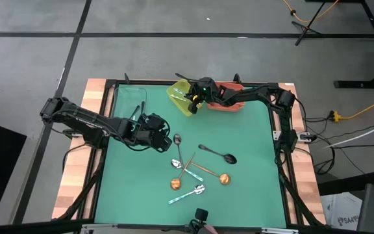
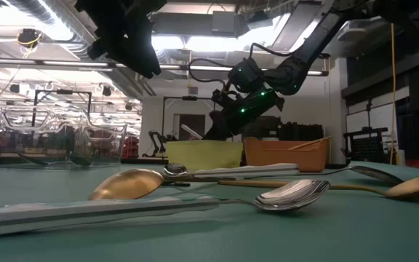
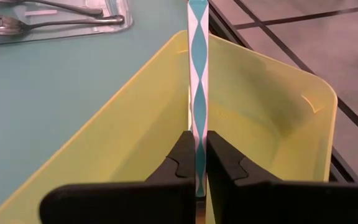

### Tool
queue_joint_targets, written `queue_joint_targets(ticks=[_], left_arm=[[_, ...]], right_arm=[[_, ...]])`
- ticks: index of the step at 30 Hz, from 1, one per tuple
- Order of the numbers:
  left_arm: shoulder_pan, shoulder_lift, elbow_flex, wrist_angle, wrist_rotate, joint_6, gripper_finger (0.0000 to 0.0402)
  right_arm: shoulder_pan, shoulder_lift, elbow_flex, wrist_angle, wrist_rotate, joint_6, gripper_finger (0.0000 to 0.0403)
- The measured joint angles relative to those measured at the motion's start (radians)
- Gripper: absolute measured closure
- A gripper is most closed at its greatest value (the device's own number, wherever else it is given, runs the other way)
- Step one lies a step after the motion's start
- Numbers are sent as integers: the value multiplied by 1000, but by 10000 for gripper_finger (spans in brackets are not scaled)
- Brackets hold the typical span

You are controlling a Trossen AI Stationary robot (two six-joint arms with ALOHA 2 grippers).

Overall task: Sort silverware by color (type)
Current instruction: Put the blue spoon into the green bin, then put the black spoon into the transparent bin

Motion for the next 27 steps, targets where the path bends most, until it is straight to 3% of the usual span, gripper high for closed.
queue_joint_targets(ticks=[10, 20, 27], left_arm=[[0, 0, 0, 0, 0, 0, 301], [0, 0, 0, 0, 0, 0, 301], [0, 0, 0, 0, 0, 7, 301]], right_arm=[[0, 0, 0, 0, 0, 0, 394], [0, 0, 0, 0, 0, 0, 301], [0, 0, 0, 0, 0, 0, 281]])
